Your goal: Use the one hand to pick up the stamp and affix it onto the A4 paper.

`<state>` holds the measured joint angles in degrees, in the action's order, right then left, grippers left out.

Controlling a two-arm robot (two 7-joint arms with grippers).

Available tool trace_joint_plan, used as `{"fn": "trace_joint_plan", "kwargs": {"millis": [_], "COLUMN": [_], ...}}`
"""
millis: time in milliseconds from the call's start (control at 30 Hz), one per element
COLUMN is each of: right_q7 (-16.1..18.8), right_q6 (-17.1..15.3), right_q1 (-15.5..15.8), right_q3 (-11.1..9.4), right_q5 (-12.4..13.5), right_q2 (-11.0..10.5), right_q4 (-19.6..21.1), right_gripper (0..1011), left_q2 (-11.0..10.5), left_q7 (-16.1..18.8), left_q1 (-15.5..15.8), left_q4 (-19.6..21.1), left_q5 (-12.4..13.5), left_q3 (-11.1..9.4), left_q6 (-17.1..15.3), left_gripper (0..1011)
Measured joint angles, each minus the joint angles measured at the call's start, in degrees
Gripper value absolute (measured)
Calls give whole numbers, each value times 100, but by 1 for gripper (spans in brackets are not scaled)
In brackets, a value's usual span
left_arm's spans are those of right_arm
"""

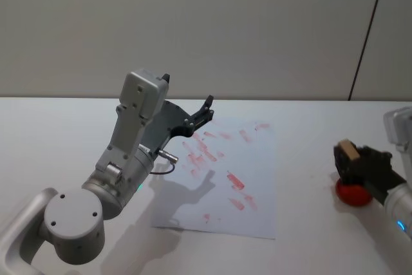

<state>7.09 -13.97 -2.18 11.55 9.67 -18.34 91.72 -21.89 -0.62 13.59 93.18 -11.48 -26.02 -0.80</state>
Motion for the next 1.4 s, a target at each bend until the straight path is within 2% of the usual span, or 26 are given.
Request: {"fn": "trace_joint_plan", "kwargs": {"millis": [267, 567, 667, 867, 1000, 1067, 1100, 1233, 1400], "right_q7": [289, 716, 942, 1176, 1307, 1389, 1389, 1455, 1462], "right_q6": [276, 332, 292, 200, 128, 74, 74, 10, -53], "right_q1": [-216, -498, -658, -867, -1010, -1121, -1121, -1271, -1386], "right_q3": [51, 214, 323, 478, 594, 686, 686, 811, 916], "right_q5": [217, 216, 69, -220, -474, -697, -697, -1035, -1320], "right_q2": [165, 404, 539, 711, 829, 921, 921, 1046, 1151], "right_q4": [154, 86, -54, -299, -506, -691, -691, -991, -1299], "right_gripper": [220, 220, 220, 220, 220, 220, 220, 220, 220], "left_q2": [0, 0, 0, 0, 0, 0, 0, 0, 0], "left_q7": [0, 0, 0, 0, 0, 0, 0, 0, 0], "left_q1": [0, 0, 0, 0, 0, 0, 0, 0, 0], "left_q4": [0, 0, 0, 0, 0, 0, 0, 0, 0], "left_q5": [0, 0, 0, 0, 0, 0, 0, 0, 0], "left_q3": [0, 0, 0, 0, 0, 0, 0, 0, 0], "left_q6": [0, 0, 0, 0, 0, 0, 0, 0, 0], "left_gripper": [1003, 1003, 1003, 1003, 1003, 1003, 1003, 1003, 1003]}}
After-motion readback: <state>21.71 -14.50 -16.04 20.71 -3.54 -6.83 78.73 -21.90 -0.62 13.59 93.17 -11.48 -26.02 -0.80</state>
